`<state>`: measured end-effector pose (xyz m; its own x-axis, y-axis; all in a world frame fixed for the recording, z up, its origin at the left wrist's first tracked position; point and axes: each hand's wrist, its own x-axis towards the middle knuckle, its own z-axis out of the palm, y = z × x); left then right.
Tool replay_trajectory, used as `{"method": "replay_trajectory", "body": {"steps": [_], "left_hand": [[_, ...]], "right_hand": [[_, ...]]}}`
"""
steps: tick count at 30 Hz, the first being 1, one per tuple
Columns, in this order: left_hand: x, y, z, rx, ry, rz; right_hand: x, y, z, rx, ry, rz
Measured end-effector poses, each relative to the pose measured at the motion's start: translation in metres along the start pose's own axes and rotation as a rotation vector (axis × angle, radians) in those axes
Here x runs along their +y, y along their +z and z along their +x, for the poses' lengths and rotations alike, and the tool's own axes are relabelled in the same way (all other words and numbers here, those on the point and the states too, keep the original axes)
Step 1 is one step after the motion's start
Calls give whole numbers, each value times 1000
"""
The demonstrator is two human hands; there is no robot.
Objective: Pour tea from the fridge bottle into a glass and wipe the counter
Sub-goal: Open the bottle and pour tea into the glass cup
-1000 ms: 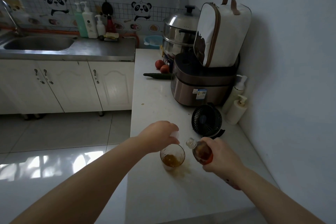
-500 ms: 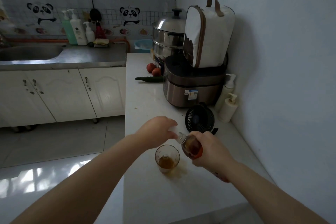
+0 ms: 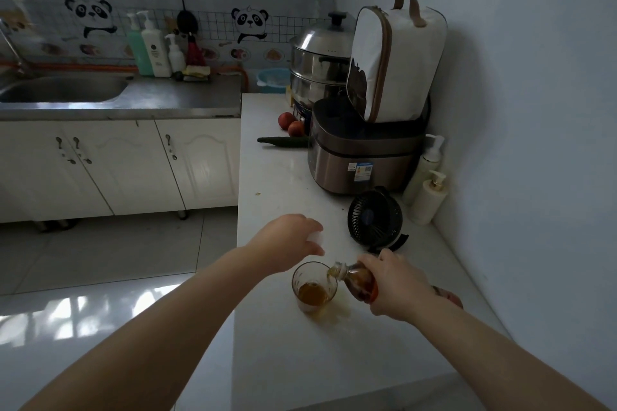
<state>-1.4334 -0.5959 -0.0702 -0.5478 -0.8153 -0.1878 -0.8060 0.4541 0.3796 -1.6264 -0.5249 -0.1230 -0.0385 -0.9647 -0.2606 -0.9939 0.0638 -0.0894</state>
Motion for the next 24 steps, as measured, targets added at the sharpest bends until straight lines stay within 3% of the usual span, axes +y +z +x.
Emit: {"method": "replay_trajectory", "body": {"steps": [14,24], "left_hand": [[0,1,0,-17,1,-3],[28,2,6,-27,80,-96]], "right_hand": [[10,7,-5,-19,26,18],[7,-2,-18,116,30,447]]}}
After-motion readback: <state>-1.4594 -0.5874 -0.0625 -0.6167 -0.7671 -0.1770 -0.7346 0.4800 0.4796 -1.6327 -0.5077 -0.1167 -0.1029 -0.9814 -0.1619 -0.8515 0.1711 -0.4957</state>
